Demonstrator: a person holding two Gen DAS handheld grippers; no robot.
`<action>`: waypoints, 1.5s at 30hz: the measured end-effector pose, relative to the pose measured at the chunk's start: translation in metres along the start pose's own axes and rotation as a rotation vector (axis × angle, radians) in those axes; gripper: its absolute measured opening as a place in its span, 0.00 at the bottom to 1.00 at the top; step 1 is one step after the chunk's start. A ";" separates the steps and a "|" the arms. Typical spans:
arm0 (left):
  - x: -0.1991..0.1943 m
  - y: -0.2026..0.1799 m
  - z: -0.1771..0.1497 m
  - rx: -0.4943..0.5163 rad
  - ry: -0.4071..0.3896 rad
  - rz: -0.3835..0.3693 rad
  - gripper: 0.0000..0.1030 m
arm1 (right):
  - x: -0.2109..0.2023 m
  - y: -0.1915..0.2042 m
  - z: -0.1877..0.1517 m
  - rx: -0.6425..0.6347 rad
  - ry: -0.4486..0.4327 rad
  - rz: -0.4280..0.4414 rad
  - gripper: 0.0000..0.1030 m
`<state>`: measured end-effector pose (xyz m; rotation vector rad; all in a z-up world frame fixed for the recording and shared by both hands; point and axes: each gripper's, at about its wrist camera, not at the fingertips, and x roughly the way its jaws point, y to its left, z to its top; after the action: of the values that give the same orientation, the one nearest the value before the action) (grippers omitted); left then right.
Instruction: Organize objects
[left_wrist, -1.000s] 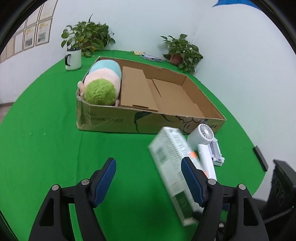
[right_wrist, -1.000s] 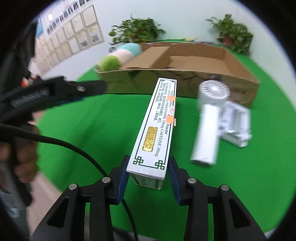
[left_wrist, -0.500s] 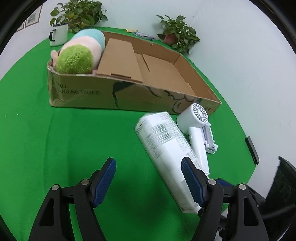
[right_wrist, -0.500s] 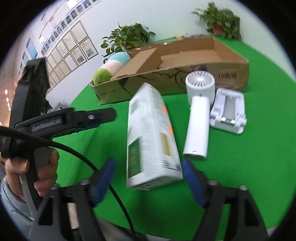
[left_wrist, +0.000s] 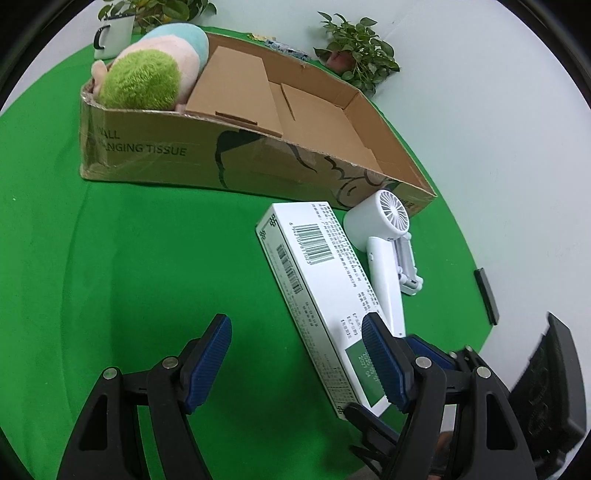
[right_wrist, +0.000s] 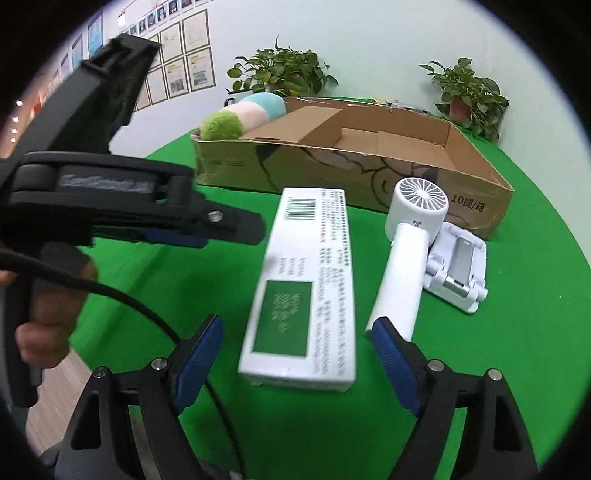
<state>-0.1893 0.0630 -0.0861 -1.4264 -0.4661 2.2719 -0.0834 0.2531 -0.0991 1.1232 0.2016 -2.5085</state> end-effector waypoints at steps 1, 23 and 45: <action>0.001 0.001 0.000 -0.005 0.008 -0.011 0.70 | 0.003 0.000 0.000 -0.003 0.013 0.009 0.80; 0.035 0.016 -0.005 -0.123 0.114 -0.256 0.69 | 0.003 -0.006 -0.015 0.178 0.093 0.257 0.65; -0.017 -0.049 0.028 0.070 -0.030 -0.237 0.38 | -0.034 -0.006 0.015 0.163 -0.030 0.185 0.60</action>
<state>-0.2000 0.0945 -0.0372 -1.2337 -0.5293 2.1016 -0.0753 0.2642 -0.0643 1.1102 -0.1122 -2.4083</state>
